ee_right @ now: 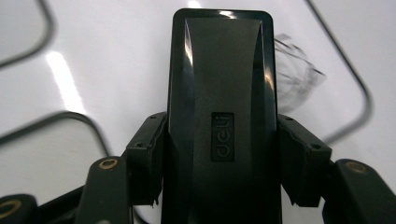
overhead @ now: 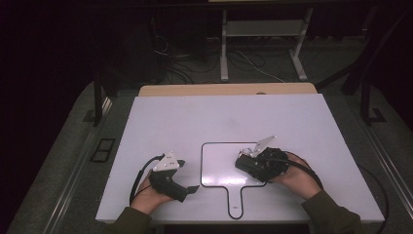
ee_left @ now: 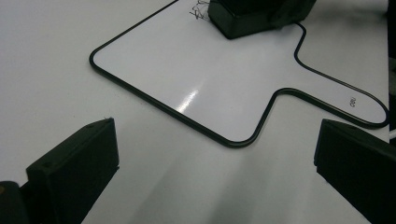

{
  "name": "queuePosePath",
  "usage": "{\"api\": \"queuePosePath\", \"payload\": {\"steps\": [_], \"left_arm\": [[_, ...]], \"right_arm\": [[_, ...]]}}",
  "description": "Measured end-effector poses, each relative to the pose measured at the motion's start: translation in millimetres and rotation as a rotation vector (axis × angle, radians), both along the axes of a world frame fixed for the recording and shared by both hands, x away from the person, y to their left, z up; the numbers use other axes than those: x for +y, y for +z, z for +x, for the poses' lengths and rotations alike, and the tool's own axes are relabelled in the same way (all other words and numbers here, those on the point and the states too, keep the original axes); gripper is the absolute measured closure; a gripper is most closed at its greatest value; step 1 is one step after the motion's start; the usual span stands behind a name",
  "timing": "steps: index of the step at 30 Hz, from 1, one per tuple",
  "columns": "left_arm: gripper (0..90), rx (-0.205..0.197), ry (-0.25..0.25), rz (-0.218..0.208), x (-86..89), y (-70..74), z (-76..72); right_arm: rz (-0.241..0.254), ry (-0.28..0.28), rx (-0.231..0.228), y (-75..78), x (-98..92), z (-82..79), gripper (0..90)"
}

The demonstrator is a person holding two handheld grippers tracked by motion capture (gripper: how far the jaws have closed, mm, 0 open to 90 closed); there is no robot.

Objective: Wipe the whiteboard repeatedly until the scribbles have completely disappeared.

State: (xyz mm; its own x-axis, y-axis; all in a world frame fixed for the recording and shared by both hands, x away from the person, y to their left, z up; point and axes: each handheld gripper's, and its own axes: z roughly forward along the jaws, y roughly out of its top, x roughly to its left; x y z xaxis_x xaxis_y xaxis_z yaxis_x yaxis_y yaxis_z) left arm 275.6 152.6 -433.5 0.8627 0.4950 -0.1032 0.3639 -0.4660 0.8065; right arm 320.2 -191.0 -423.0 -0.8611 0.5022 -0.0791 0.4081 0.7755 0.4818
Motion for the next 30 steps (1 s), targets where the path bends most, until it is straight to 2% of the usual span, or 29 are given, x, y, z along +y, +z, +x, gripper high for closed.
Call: {"api": "queuePosePath", "payload": {"steps": [3, 5, 8, 9, 10, 13, 15, 18, 21, 27, 30], "left_arm": [[0.0, 0.003, 0.001, -0.001, -0.6, -0.3, -0.1], [0.0, 0.003, 0.001, -0.001, -0.7, -0.4, -0.1], [0.0, 0.004, 0.002, -0.002, -1.2, -0.4, -0.3], [0.0, 0.005, 0.002, -0.002, -1.2, -0.4, -0.4], [0.0, 0.004, 0.001, -0.001, -1.1, -0.2, -0.4], [0.0, 0.002, 0.001, -0.001, -0.5, 0.1, -0.5], [0.0, 0.002, 0.0, -0.001, 0.1, 0.0, -0.2], [0.0, 0.001, 0.0, -0.002, -0.1, -0.2, -0.1], [0.0, 0.004, 0.001, -0.001, -0.7, -0.3, -0.3], [0.0, 0.006, 0.001, -0.002, -2.4, -0.7, -0.4], [0.0, 0.005, -0.001, -0.002, -2.5, -0.7, -0.4]], "right_arm": [[0.003, -0.031, 0.0, -0.4, -8.6, 4.6, 38.6], [-0.004, -0.028, -0.009, -0.1, -7.3, 3.5, 38.6], [0.0, 0.024, 0.014, 0.8, 5.3, -5.6, 38.6], [0.0, 0.024, 0.014, 0.8, 5.3, -5.6, 38.6], [0.005, 0.061, 0.024, 0.6, 12.4, -10.0, 38.6], [0.001, 0.073, 0.021, 0.6, 15.3, -10.6, 38.6], [0.002, 0.066, 0.024, 0.6, 13.7, -9.6, 38.6], [-0.004, 0.0, 0.009, 0.6, 0.3, -0.4, 38.6], [0.0, -0.041, 0.005, 0.0, -9.5, 9.0, 38.6], [-0.011, -0.08, -0.007, 0.4, -12.4, 23.9, 38.6], [-0.022, -0.077, -0.014, 0.6, -9.0, 27.3, 38.7]]}}
